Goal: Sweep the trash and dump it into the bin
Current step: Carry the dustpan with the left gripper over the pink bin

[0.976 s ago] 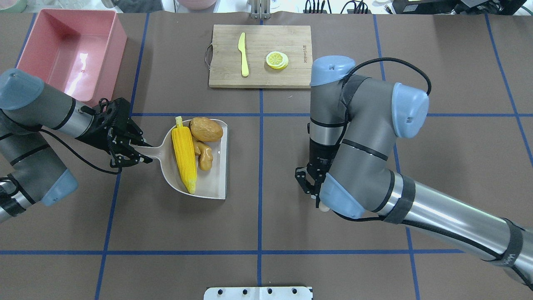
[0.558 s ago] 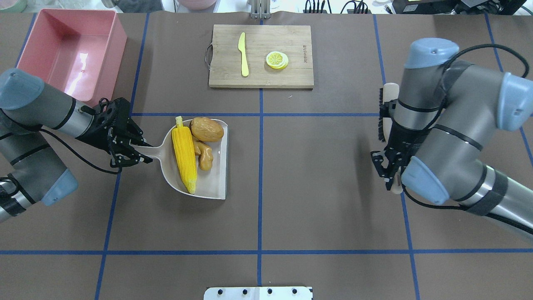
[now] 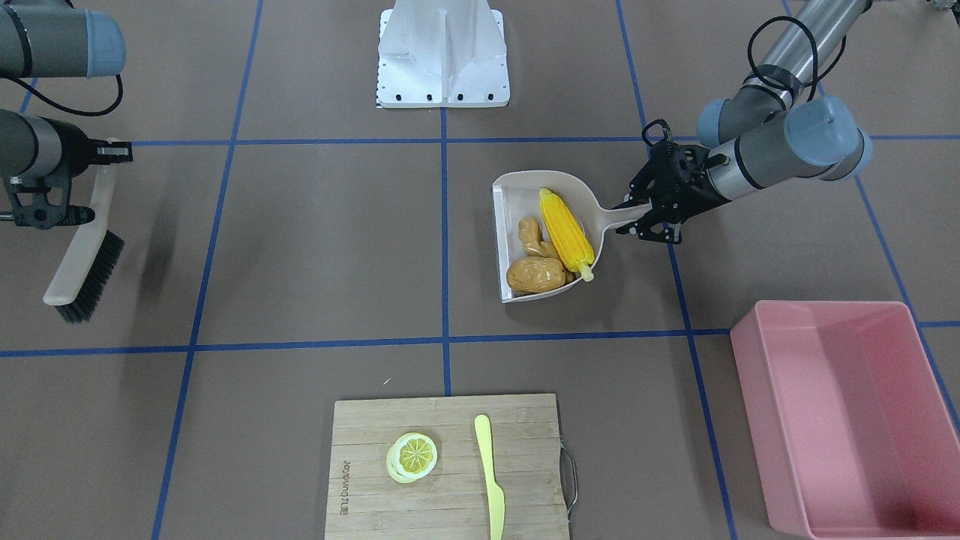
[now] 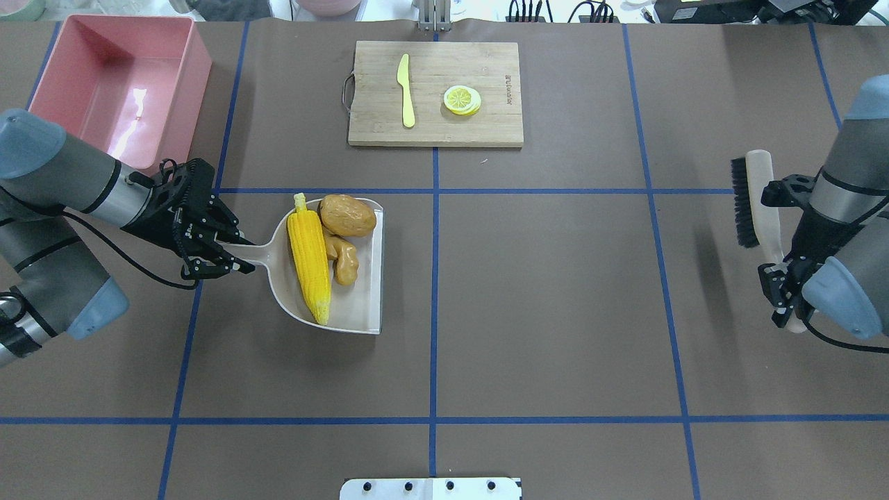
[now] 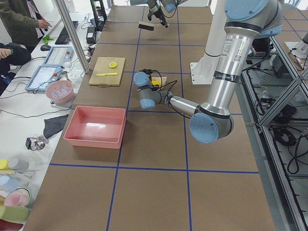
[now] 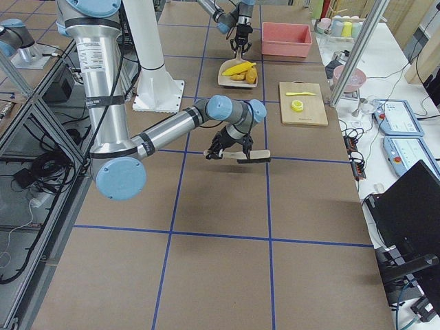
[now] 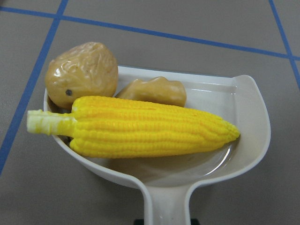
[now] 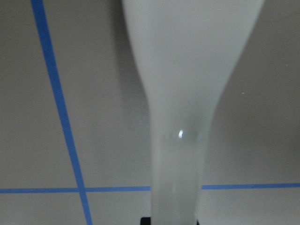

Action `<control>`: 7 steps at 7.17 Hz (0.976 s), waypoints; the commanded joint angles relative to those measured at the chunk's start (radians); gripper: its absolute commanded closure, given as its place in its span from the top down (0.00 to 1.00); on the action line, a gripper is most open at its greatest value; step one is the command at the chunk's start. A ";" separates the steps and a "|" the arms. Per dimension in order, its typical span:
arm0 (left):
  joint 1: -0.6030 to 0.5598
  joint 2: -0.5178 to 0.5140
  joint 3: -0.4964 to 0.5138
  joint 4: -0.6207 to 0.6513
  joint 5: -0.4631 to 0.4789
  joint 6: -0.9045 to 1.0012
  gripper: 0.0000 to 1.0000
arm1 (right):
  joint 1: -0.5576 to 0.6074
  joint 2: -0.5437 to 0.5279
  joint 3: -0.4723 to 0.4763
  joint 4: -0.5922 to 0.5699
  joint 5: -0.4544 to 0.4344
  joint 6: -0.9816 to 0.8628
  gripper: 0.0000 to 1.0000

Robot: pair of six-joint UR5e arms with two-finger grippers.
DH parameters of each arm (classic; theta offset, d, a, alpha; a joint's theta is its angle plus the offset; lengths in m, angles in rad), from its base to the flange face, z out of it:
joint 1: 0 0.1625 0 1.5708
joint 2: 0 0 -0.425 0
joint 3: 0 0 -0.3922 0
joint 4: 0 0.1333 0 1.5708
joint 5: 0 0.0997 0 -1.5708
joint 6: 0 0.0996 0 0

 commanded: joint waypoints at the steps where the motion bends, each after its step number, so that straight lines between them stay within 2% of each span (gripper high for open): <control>1: -0.038 -0.001 -0.024 -0.053 -0.040 -0.084 0.00 | 0.041 -0.055 -0.076 0.003 0.025 -0.172 0.00; 3: -0.105 -0.001 -0.045 -0.087 -0.073 -0.138 0.00 | 0.055 -0.101 -0.127 0.013 0.040 -0.258 0.00; 5: -0.203 0.006 -0.058 -0.087 -0.093 -0.139 0.00 | 0.052 -0.089 -0.209 0.026 0.051 -0.268 0.00; 7: -0.298 0.031 -0.068 -0.087 -0.091 -0.139 0.00 | 0.052 -0.098 -0.204 0.025 0.054 -0.271 0.00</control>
